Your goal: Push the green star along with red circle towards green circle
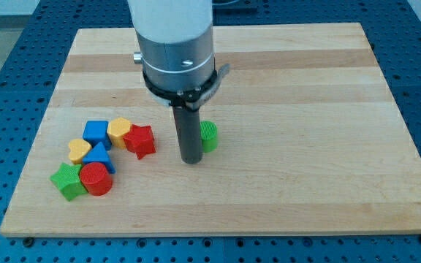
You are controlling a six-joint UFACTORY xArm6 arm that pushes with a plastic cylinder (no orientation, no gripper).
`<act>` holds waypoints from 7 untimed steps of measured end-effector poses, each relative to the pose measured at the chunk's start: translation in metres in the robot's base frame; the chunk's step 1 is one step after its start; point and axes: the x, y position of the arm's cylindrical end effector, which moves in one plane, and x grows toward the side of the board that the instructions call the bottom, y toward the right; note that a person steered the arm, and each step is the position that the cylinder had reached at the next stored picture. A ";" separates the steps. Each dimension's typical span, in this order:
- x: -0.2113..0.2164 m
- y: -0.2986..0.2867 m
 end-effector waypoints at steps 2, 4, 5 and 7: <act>0.076 -0.034; 0.099 -0.148; 0.097 -0.194; 0.060 -0.217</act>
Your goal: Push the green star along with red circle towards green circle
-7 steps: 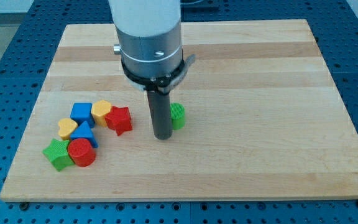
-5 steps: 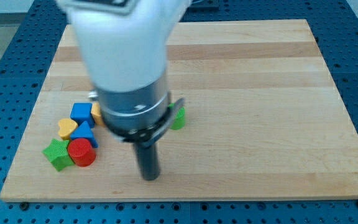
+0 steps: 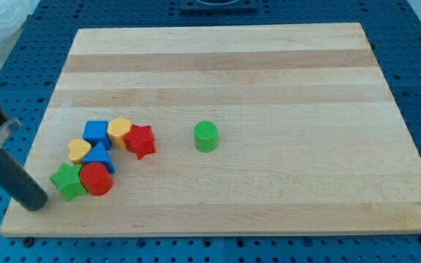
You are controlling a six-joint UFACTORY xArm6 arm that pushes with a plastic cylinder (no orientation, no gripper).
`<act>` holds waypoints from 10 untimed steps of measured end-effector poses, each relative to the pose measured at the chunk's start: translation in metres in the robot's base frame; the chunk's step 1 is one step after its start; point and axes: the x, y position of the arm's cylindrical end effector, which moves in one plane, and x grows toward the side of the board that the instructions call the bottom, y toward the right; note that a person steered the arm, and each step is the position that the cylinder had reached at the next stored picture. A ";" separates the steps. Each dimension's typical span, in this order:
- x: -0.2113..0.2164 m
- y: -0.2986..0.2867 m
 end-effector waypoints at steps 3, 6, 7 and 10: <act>-0.007 0.050; -0.009 0.117; 0.001 0.109; -0.025 0.059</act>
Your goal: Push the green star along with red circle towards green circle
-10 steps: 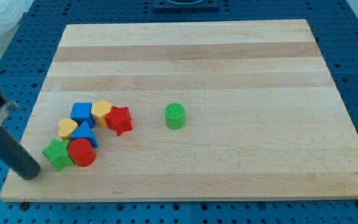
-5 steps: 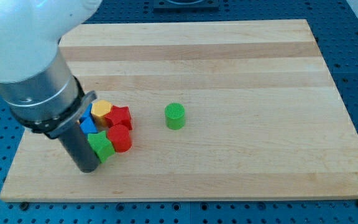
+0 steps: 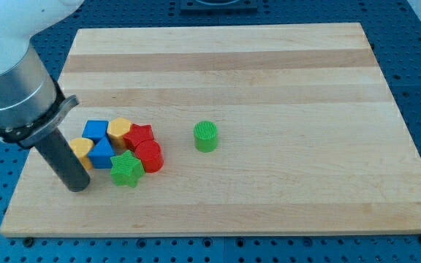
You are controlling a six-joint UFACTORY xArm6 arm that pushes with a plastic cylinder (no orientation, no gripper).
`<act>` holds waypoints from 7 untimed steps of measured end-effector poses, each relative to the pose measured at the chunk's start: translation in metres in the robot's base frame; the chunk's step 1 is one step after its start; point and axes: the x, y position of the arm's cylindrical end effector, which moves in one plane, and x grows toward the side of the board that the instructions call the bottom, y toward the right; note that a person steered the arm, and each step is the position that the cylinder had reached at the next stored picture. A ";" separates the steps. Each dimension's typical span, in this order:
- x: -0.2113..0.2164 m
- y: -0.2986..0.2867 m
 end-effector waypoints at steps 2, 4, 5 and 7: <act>0.001 0.051; 0.003 0.100; 0.003 0.128; -0.002 0.161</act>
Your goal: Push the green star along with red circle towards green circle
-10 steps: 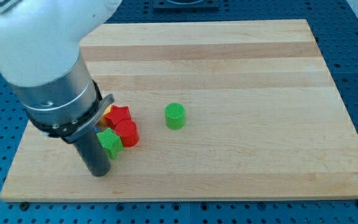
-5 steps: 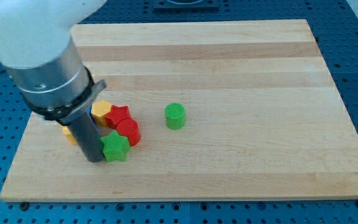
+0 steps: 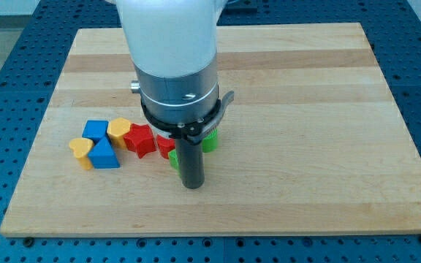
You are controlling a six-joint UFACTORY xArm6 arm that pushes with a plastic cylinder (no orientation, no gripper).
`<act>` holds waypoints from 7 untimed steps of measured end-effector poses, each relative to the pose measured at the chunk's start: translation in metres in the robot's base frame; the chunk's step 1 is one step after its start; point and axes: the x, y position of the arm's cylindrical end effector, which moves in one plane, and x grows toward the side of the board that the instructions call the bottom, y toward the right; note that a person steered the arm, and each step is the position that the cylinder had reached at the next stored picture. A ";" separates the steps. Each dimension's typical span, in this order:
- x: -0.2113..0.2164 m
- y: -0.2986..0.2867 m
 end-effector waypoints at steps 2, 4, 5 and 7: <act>0.020 -0.041; 0.011 -0.038; 0.010 -0.005; -0.005 0.009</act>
